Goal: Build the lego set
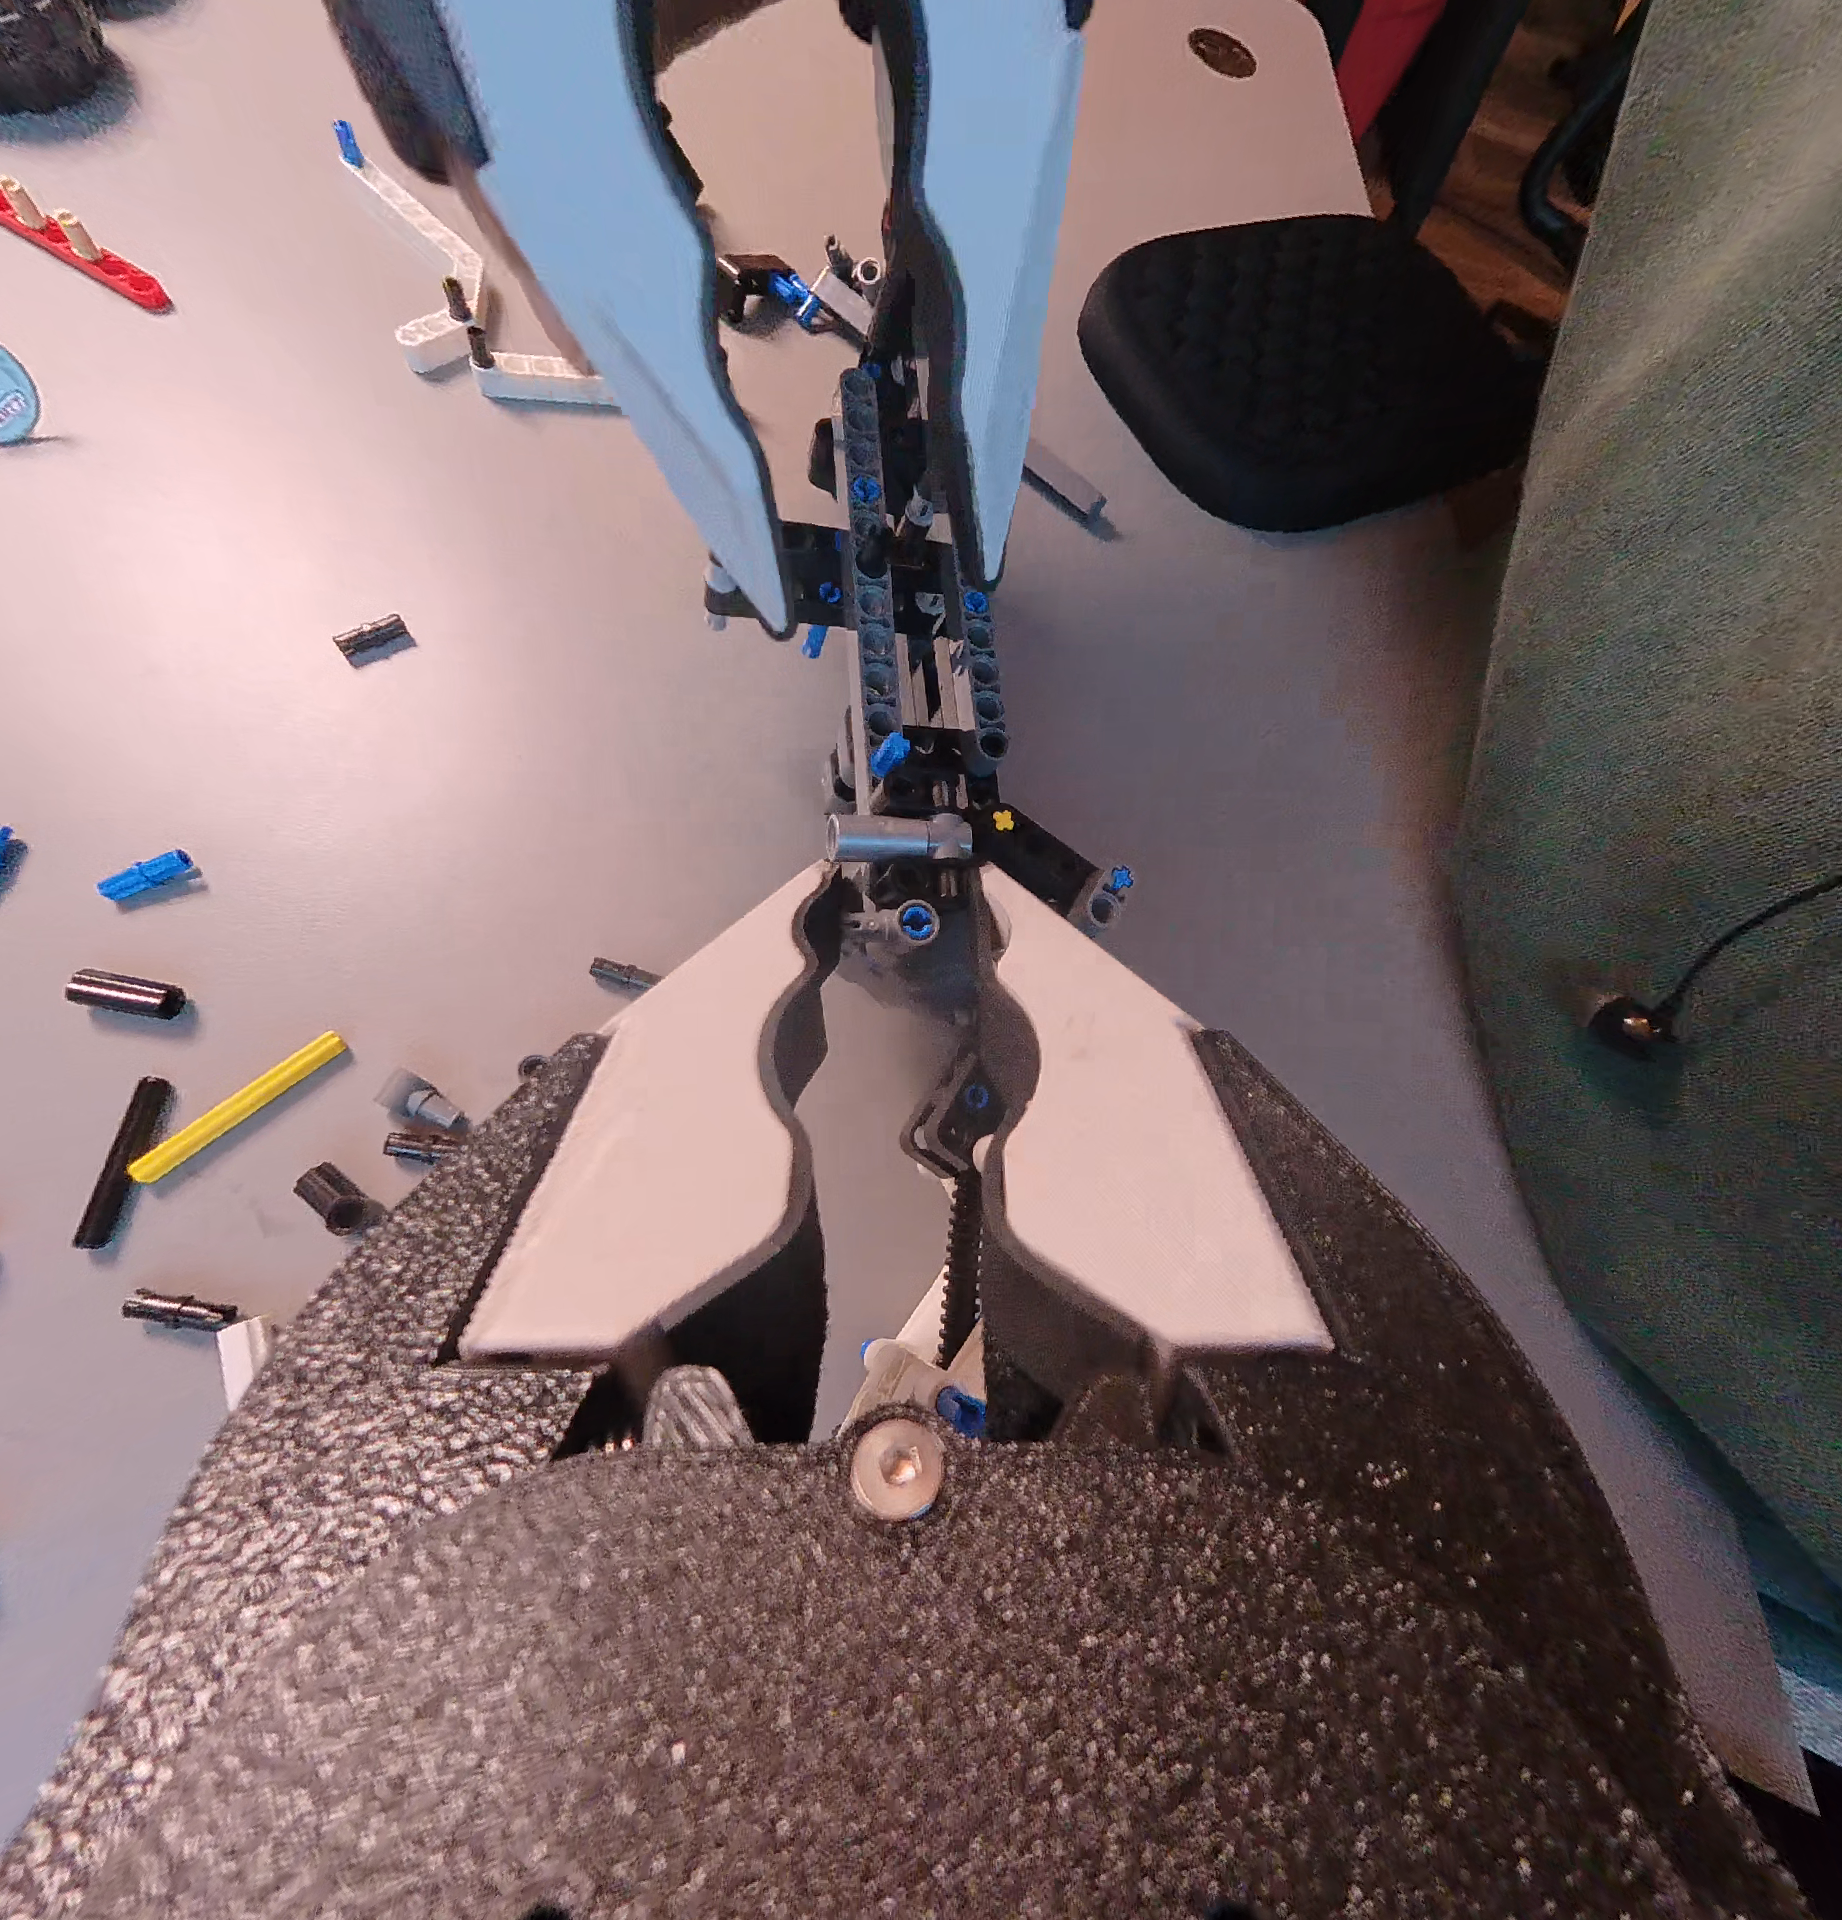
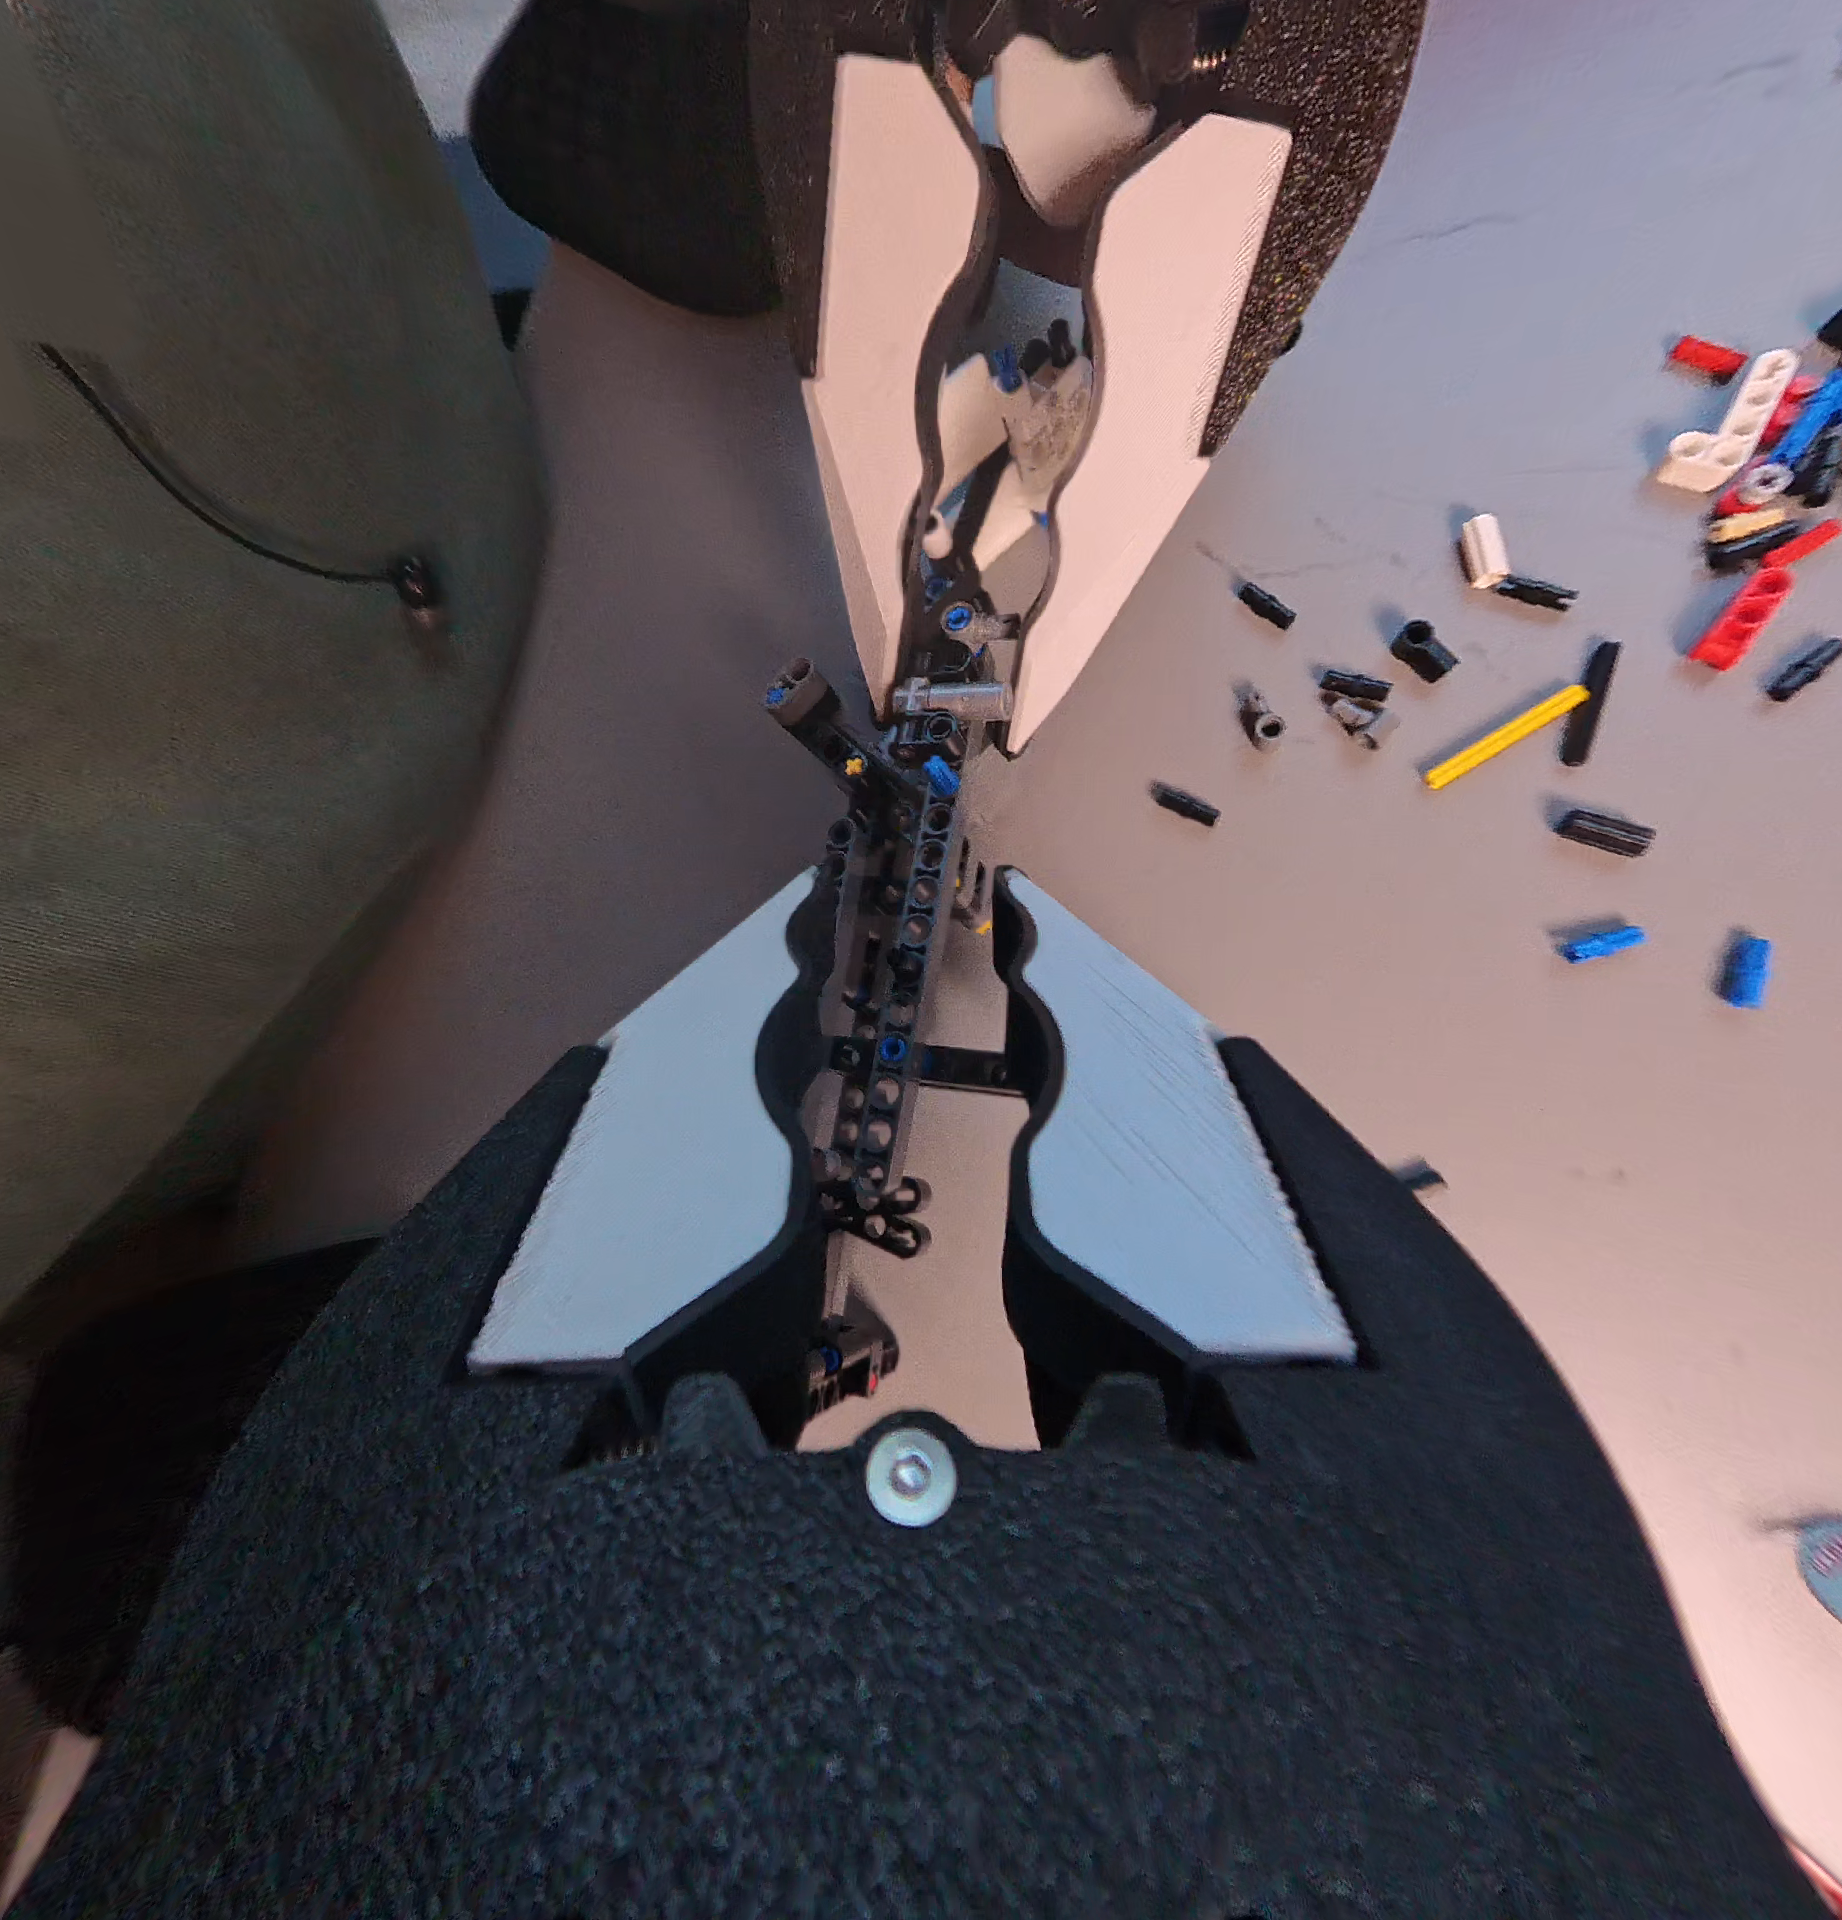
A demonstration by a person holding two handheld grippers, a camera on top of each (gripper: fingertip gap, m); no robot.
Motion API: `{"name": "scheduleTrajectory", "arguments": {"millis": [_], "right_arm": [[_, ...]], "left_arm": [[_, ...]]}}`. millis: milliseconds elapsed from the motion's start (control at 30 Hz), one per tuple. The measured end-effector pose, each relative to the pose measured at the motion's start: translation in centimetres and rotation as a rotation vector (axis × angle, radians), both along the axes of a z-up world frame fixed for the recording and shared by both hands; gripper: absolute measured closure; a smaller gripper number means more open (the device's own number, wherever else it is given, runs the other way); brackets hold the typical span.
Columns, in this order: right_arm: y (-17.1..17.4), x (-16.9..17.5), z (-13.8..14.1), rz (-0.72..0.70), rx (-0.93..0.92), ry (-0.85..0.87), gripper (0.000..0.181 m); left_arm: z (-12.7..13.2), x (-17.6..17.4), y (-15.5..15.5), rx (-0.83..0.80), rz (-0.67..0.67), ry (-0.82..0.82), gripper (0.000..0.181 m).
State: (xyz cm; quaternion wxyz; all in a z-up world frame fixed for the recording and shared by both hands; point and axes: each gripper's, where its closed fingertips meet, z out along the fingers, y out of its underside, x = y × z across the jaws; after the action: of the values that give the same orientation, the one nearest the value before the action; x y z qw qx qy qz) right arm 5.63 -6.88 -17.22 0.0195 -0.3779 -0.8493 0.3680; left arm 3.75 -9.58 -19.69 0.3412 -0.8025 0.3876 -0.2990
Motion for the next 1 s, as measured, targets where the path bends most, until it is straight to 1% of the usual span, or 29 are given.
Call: {"name": "scheduleTrajectory", "arguments": {"millis": [67,167,267,433,533,633,700,800,867,900,933,967,1000], "right_arm": [[0.3,-0.1,-0.3,-0.027,0.095,0.078,0.160],[-0.5,-0.2,-0.5,-0.053,0.111,0.132,0.166],[-0.7,-0.4,-1.0,-0.040,0.176,0.182,0.179],[-0.9,-0.3,-1.0,-0.017,0.193,0.197,0.181],[-1.2,0.0,-1.2,0.006,0.184,0.189,0.181],[-1.2,0.1,-1.1,0.013,0.183,0.192,0.181],[-1.0,0.1,-1.0,0.004,0.169,0.182,0.170],[-1.4,0.5,-1.0,0.020,0.133,0.145,0.170],[-1.5,0.5,-0.9,0.029,0.131,0.147,0.169],[-1.7,0.6,-0.6,0.030,0.106,0.138,0.163],[-1.8,0.6,-0.3,0.021,0.080,0.128,0.163],[-1.7,0.7,-0.3,0.017,0.078,0.120,0.163],[-1.3,0.8,-0.8,0.020,0.113,0.113,0.163]], "left_arm": [[0.0,0.3,0.0,-0.010,-0.007,-0.010,0.158],[-0.1,0.6,0.0,-0.010,-0.007,-0.018,0.158],[-0.2,0.6,-0.2,0.001,-0.010,-0.003,0.158],[0.0,0.8,-0.6,0.020,-0.020,-0.016,0.157],[0.2,0.8,-1.0,0.023,-0.033,-0.021,0.147],[0.3,1.0,-1.4,0.038,-0.058,-0.017,0.154],[0.1,1.2,-1.6,0.048,-0.072,0.002,0.156],[0.1,1.7,-1.9,0.044,-0.093,-0.011,0.159],[0.1,1.6,-1.8,0.043,-0.081,-0.010,0.154],[0.1,1.5,-1.7,0.040,-0.070,-0.011,0.153],[0.2,1.4,-1.7,0.041,-0.062,-0.013,0.153],[0.3,1.4,-1.8,0.040,-0.059,-0.021,0.150],[0.5,1.4,-1.9,0.035,-0.059,-0.035,0.146]]}}
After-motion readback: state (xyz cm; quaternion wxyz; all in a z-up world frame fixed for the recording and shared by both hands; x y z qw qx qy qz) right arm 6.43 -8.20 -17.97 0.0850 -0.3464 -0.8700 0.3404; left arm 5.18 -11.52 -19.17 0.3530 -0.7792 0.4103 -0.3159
